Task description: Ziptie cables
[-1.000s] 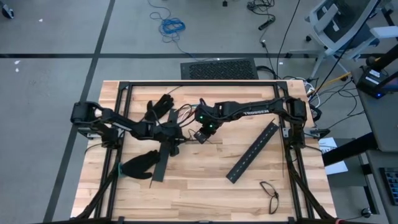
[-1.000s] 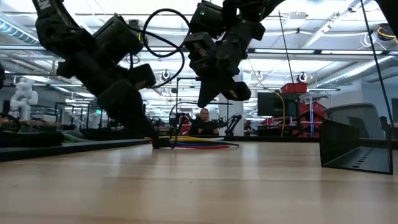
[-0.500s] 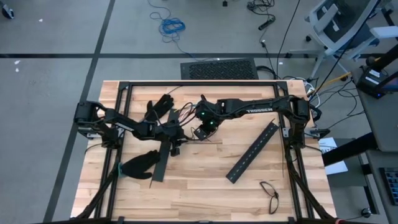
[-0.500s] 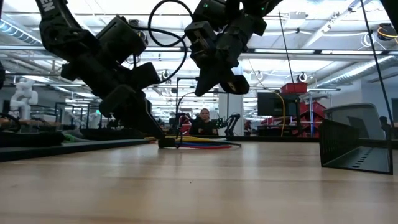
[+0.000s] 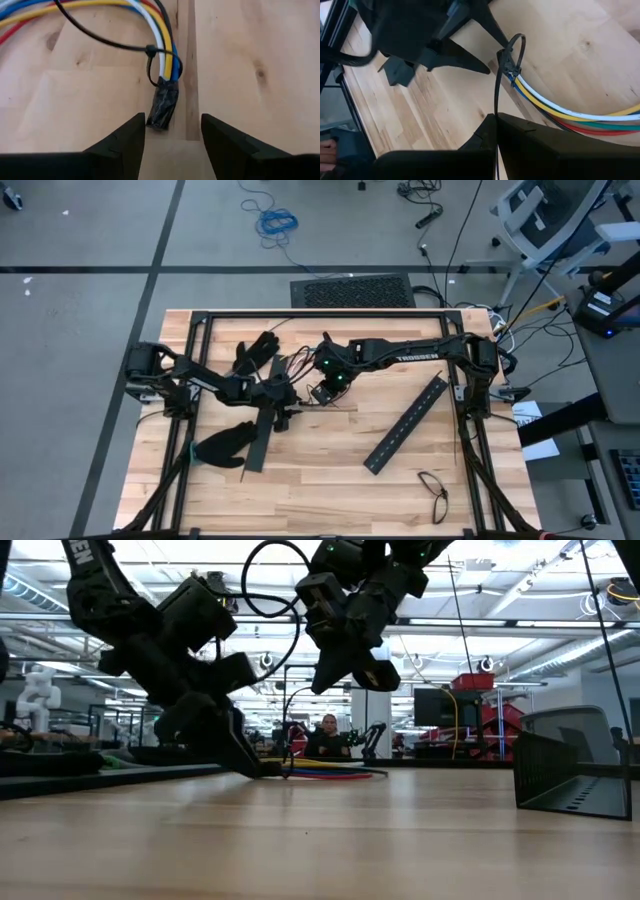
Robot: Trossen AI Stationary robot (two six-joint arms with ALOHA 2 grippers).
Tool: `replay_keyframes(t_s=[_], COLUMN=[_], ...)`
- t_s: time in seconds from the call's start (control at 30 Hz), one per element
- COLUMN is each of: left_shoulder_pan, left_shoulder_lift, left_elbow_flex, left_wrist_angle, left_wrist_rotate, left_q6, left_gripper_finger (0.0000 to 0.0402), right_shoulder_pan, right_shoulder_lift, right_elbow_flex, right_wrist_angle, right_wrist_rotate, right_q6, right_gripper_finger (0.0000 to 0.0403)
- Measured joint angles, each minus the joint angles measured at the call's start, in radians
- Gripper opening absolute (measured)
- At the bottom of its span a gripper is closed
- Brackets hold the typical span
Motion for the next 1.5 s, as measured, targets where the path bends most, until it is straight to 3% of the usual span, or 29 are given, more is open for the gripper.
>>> replay_keyframes(t_s=[0.33, 0.57, 0.73, 1.03, 1.5], left_shoulder_pan=[0.001, -0.009, -0.014, -0.018, -0.025], left_shoulder_lift=[0.024, 0.029, 0.029, 0.017, -0.150], left_elbow_flex=[0.041, 0.041, 0.041, 0.045, 0.038], left_wrist_angle=[0.007, -0.021, -0.018, -0.116, -0.391], left_wrist_rotate=[-0.081, -0.044, -0.040, -0.046, -0.106], left_q6=[0.010, 0.028, 0.027, -0.054, -0.086], left_gripper_finger=[0.0182, 0.0069, 0.0028, 0.0028, 0.0027], right_shoulder_pan=[0.000, -0.001, -0.001, -0.001, -0.001], right_shoulder_lift=[0.000, 0.000, 0.000, 0.000, 0.000], right_elbow_flex=[0.000, 0.000, 0.000, 0.000, 0.000], right_wrist_angle=[0.011, 0.010, 0.011, -0.006, -0.046], right_wrist_rotate=[0.000, 0.000, 0.000, 0.003, 0.002], right_q6=[0.009, 0.013, 0.013, 0.009, -0.008], right_gripper_finger=[0.0000, 0.0000, 0.0000, 0.0000, 0.0000])
